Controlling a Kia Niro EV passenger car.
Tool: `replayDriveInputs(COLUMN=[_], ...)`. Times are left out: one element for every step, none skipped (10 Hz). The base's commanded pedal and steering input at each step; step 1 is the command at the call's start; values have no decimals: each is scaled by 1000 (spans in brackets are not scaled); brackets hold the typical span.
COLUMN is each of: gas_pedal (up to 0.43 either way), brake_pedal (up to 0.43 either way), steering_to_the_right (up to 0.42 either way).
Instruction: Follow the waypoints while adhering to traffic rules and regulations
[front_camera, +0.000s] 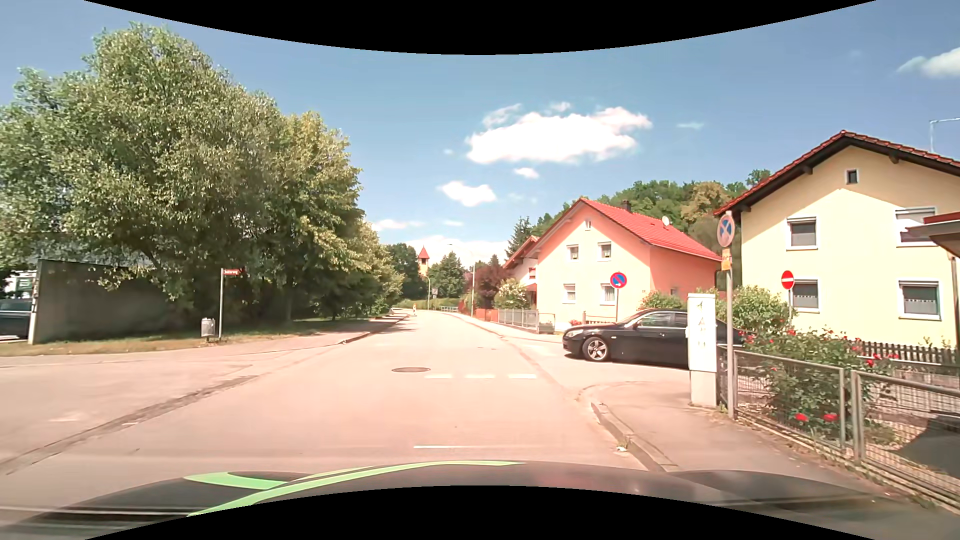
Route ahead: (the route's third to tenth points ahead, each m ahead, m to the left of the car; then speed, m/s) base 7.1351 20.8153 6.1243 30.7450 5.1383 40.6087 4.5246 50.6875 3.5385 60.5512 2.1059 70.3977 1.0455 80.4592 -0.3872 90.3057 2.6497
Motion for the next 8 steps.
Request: replayDriveInputs(gas_pedal=[0, 0, 0, 0, 0, 0, 0, 0], brake_pedal=[244, 244, 244, 244, 238, 232, 232, 232], steering_to_the_right=[-14, -14, -14, -14, -15, -15, -15, -15])
